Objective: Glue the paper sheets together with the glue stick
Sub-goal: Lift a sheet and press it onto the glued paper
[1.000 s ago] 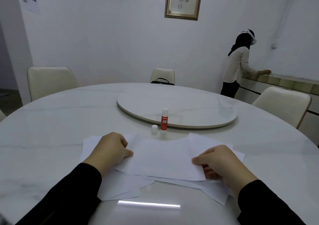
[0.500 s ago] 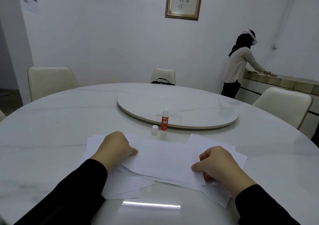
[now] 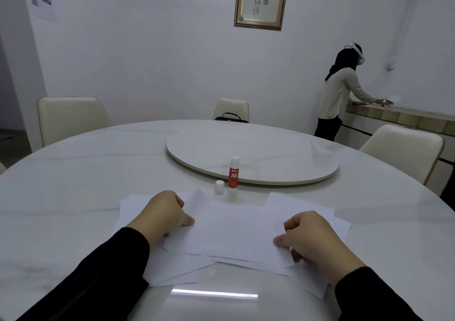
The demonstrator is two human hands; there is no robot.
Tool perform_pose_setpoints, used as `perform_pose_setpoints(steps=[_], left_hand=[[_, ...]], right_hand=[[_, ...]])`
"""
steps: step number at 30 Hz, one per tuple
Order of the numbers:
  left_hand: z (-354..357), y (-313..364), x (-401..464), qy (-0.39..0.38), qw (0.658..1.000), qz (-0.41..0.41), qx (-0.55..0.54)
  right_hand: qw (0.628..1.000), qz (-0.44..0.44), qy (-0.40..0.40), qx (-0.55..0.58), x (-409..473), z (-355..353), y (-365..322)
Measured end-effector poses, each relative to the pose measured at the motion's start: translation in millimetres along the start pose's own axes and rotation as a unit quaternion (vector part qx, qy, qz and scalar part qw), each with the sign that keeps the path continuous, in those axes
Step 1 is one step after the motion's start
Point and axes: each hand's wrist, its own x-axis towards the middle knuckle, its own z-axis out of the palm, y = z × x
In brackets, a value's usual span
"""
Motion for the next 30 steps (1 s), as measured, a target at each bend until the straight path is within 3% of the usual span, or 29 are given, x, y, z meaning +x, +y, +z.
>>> perform_pose_setpoints(steps=[5,7,10,13,15,18,30], left_hand=[[-3,0,-3,0.001,0.998,0.005,0.062],[-1,1,0,0.031,0.992,0.044,0.111],[9,8,1,0.079,0.966,0.196,0.149],[32,9,-1,0.001,0.917,0.321,0.238],[45,3,1,-0.059,0.896,0.322,0.3],[49,-2,8,-0.106,0.896,0.29,0.318],[46,-5,11,-0.101,0.901,0.268,0.326]], right_hand=[[0.997,0.006,0.003,-0.083,5,-3,-1],[0.996,-0.023,0.017,-0.09,10,-6,-3],[0.981,-0.139,0.042,-0.131,20,-1,-10],[0.948,-0.249,-0.012,-0.198,25,20,-15],[0.927,-0.262,-0.048,-0.265,25,35,-9],[0.919,-0.219,-0.091,-0.315,30,43,3],[0.929,-0.16,-0.074,-0.326,22,41,3]])
